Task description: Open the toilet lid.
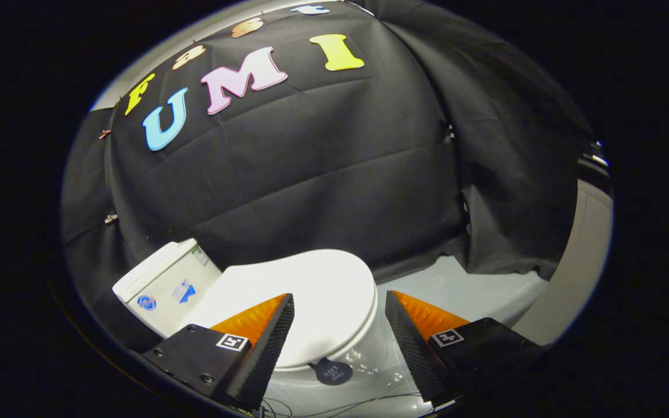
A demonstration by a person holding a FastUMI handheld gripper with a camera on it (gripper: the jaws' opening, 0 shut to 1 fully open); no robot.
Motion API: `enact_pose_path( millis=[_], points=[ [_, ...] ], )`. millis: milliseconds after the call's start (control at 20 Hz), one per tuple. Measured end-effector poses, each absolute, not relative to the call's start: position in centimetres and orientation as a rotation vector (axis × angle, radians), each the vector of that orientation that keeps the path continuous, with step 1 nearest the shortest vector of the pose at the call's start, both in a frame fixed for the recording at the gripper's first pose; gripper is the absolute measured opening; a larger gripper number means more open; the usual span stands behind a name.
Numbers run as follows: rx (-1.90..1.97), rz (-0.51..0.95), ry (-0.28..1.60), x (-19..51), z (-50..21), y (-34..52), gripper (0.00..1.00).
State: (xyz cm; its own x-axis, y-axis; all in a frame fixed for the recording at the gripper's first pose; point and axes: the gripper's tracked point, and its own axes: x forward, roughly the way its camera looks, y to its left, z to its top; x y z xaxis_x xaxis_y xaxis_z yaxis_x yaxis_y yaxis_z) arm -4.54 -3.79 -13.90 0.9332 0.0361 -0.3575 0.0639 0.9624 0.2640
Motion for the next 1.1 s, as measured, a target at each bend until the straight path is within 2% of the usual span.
enact_pose_path(
  millis=[250, 300, 550, 650, 700, 900, 950, 1100],
  points=[
    [0.421, -0.031, 0.519, -6.8, -19.8, -3.5, 0.97],
    [0.465, -0.04, 0.552, -7.2, -20.9, -3.4, 0.93],
    [0.674, -0.082, 0.64, -8.4, -24.1, -3.1, 0.93],
    [0.78, -0.08, 0.653, -8.2, -24.4, -2.9, 0.61],
    [0.832, -0.076, 0.67, -8.7, -24.6, -2.6, 0.61],
    [0.973, -0.05, 0.669, -8.5, -24.7, -1.7, 0.48],
    [0.989, -0.044, 0.686, -8.6, -24.8, -1.6, 0.48],
    [1.026, -0.007, 0.661, -8.2, -24.0, -1.3, 0.26]
  ],
)
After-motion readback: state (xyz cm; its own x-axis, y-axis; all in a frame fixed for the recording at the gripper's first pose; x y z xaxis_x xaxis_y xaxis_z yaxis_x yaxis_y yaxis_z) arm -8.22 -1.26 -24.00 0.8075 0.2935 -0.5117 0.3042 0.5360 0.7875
